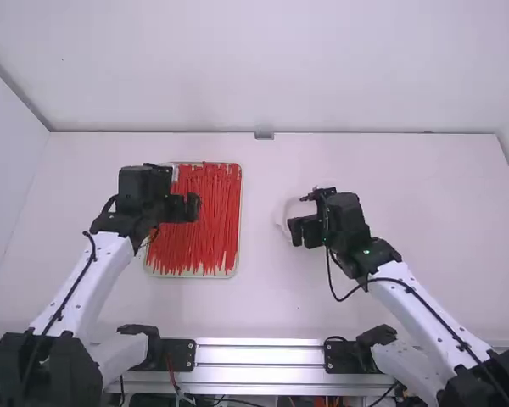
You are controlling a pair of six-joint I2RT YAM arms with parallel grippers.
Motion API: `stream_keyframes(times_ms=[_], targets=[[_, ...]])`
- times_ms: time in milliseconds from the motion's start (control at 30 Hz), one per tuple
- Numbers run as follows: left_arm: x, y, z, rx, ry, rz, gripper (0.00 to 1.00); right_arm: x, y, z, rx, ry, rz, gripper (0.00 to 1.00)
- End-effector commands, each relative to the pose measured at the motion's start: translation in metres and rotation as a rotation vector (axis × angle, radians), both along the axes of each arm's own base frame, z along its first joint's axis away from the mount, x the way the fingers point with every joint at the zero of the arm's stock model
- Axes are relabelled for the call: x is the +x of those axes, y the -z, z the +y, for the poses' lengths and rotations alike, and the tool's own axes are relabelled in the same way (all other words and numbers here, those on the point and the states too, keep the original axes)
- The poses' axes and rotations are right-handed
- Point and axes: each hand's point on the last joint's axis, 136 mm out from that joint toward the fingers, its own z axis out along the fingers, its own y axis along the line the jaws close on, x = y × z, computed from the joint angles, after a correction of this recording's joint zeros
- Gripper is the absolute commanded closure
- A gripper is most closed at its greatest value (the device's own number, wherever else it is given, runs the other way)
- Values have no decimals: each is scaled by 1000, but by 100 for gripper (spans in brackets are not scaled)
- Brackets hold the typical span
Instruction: Fasten the cable tie
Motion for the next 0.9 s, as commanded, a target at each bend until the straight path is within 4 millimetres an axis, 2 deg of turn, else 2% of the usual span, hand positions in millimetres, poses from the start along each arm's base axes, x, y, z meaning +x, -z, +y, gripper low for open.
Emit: stream_keyframes(times_ms=[0, 300, 500, 667, 767, 800, 833, 867], targets=[[13, -30, 0, 2, -9, -60, 1, 4, -27, 5, 26, -3, -59, 2], [37, -73, -2, 1, -5, -94, 1, -20, -50, -3, 26, -29, -103, 2], [65, -73, 14, 27, -116, -57, 1, -33, -57, -10, 28, -27, -105, 2], [94, -51, 12, 29, -115, 20, 1, -39, -56, -13, 21, -27, -92, 2], [116, -23, 13, 37, -116, 79, 1, -39, -52, -12, 15, -31, -79, 2], [118, -20, 12, 37, -116, 85, 1, -39, -52, -12, 15, -32, -78, 2], [127, -5, 12, 38, -115, 116, 1, -39, -49, -10, 11, -37, -67, 2], [131, 1, 12, 37, -118, 130, 1, -38, -47, -10, 11, -33, -59, 2]])
